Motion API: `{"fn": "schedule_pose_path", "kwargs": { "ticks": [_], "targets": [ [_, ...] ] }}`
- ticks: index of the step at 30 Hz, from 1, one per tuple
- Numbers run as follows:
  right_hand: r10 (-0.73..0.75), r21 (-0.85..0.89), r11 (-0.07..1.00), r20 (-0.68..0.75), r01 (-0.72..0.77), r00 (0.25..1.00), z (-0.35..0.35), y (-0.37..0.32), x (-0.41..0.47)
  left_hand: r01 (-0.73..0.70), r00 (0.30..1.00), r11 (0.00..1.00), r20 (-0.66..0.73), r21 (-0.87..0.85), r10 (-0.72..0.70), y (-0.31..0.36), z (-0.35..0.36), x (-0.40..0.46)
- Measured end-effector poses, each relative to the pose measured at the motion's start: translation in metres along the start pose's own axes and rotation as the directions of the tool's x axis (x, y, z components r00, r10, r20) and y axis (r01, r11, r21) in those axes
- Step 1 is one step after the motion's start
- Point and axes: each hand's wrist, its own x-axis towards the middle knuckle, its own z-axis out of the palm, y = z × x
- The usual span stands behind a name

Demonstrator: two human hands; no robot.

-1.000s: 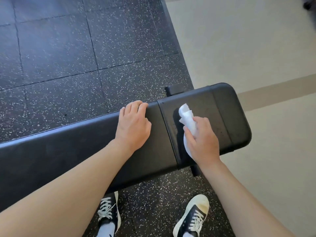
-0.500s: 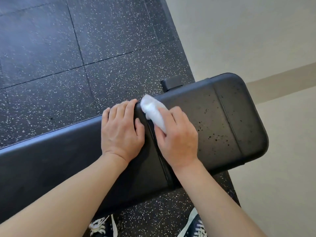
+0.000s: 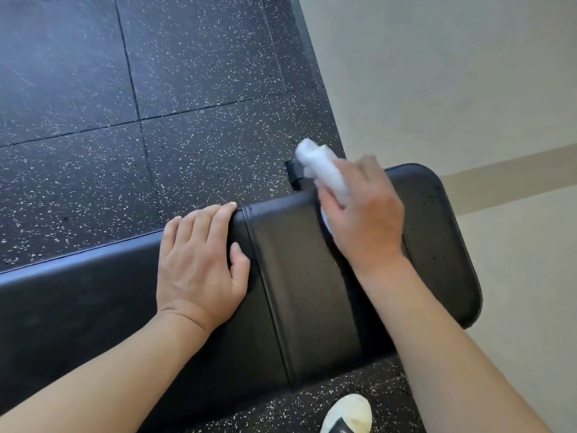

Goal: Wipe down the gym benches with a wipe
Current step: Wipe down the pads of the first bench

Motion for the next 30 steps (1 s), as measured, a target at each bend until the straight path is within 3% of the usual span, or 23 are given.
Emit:
{"fn": "schedule_pose_path", "kwargs": {
  "ticks": [3, 5, 7, 11, 13, 16, 20, 25, 30],
  "targets": [
    [0.241, -0.041, 0.969, -0.062, -0.243, 0.969, -0.009, 0.028, 0.009, 0.000, 1.000, 1.000, -0.001, -0.001, 0.000, -0.001, 0.001, 0.001],
    [0.306, -0.077, 0.947, -0.065, -0.311, 0.950, -0.001, 0.010, 0.014, 0.002, 1.000, 1.000, 0.000, 0.003, -0.002, 0.000, 0.001, 0.000],
    [0.256, -0.072, 0.964, -0.037, -0.258, 0.966, 0.011, -0.026, 0.017, -0.003, 1.000, 1.000, -0.006, 0.003, 0.003, 0.000, 0.000, 0.000],
    [0.004, 0.050, 0.999, 0.088, -0.009, 0.996, 0.042, -0.100, 0.009, -0.006, 1.000, 1.000, -0.003, -0.004, 0.006, 0.000, 0.001, 0.001],
    [-0.030, 0.130, 0.991, 0.096, 0.018, 0.995, 0.045, -0.115, 0.002, 0.006, 1.000, 1.000, 0.007, 0.000, -0.006, 0.000, 0.001, 0.002],
    [-0.049, 0.217, 0.976, 0.088, 0.029, 0.995, 0.032, -0.100, -0.018, 0.004, 1.000, 1.000, 0.006, 0.008, -0.004, 0.000, 0.001, 0.002],
    [-0.132, 0.169, 0.979, 0.102, 0.113, 0.986, -0.009, -0.044, -0.082, -0.001, 1.000, 1.000, -0.003, -0.004, 0.001, 0.000, 0.002, 0.001],
    [0.065, 0.067, 0.996, 0.025, -0.066, 0.998, -0.052, 0.035, -0.130, -0.007, 1.000, 1.000, -0.028, -0.014, 0.006, 0.000, 0.003, 0.001],
    [0.318, 0.048, 0.948, -0.057, -0.315, 0.946, -0.028, -0.004, -0.095, 0.007, 1.000, 1.000, -0.016, -0.018, -0.008, 0.001, 0.002, 0.001]
  ]
}}
